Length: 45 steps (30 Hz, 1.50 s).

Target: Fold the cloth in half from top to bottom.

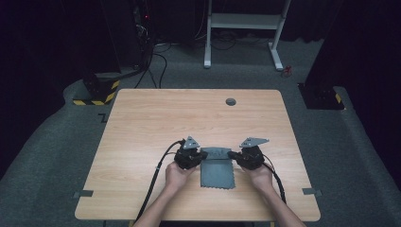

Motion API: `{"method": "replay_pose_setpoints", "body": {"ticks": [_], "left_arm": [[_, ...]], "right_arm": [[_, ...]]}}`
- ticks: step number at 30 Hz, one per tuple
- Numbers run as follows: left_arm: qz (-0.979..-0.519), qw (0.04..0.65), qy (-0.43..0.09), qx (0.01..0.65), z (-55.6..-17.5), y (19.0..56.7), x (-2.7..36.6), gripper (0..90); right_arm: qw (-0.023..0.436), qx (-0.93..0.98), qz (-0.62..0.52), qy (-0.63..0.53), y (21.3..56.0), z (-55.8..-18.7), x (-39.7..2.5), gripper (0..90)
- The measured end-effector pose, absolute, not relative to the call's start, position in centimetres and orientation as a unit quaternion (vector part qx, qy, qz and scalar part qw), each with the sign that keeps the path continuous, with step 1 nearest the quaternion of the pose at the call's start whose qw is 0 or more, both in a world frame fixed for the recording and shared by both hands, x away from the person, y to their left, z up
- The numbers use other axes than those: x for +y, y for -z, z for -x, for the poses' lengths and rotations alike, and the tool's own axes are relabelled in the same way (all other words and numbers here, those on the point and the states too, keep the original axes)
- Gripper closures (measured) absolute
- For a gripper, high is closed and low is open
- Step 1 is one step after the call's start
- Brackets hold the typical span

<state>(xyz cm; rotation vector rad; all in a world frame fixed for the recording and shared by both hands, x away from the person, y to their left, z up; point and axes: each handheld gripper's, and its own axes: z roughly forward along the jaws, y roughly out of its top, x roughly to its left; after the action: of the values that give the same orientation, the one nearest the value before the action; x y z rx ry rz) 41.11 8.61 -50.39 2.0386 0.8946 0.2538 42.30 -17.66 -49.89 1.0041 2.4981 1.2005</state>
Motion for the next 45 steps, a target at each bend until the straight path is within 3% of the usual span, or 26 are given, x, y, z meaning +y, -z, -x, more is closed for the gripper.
{"method": "replay_pose_setpoints", "body": {"ticks": [45], "left_arm": [[-0.823, 0.443, -0.083, 0.344, -38.6, 50.5, 8.9, 88.3]], "right_arm": [[0.098, 0.849, -0.314, -0.415, 49.9, -39.1, -17.9, 89.1]]}}
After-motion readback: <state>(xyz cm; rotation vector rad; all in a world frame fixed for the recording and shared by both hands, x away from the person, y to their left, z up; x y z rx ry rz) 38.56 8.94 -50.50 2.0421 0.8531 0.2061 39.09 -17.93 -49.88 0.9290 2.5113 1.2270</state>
